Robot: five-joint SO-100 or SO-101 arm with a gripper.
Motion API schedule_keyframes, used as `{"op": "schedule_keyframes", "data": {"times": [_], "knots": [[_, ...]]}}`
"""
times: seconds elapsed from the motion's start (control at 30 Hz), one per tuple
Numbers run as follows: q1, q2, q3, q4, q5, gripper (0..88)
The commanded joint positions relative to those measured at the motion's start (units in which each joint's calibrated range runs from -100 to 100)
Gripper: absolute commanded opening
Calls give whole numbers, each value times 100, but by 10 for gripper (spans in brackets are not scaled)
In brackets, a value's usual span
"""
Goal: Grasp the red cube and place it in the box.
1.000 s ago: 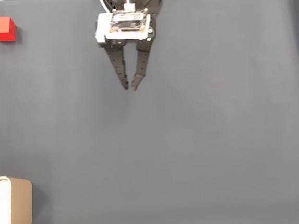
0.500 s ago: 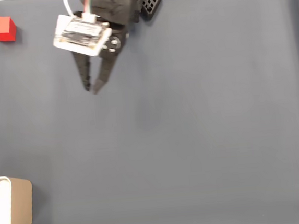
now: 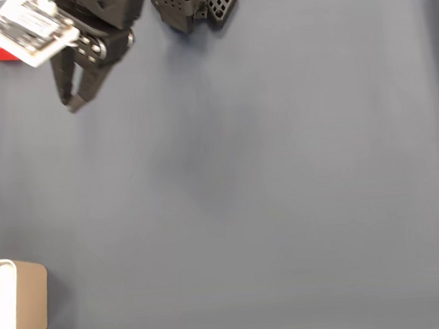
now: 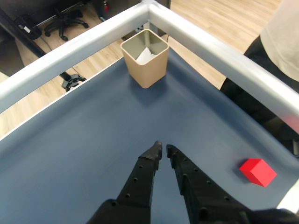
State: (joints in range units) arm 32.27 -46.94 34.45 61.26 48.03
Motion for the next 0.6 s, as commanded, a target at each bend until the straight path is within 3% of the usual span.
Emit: {"op": "schedule_keyframes", "data": {"times": [0.0, 0.57], "knots": [[431, 40, -416, 120, 39, 10], [2135, 309, -425, 423, 88, 20]]}}
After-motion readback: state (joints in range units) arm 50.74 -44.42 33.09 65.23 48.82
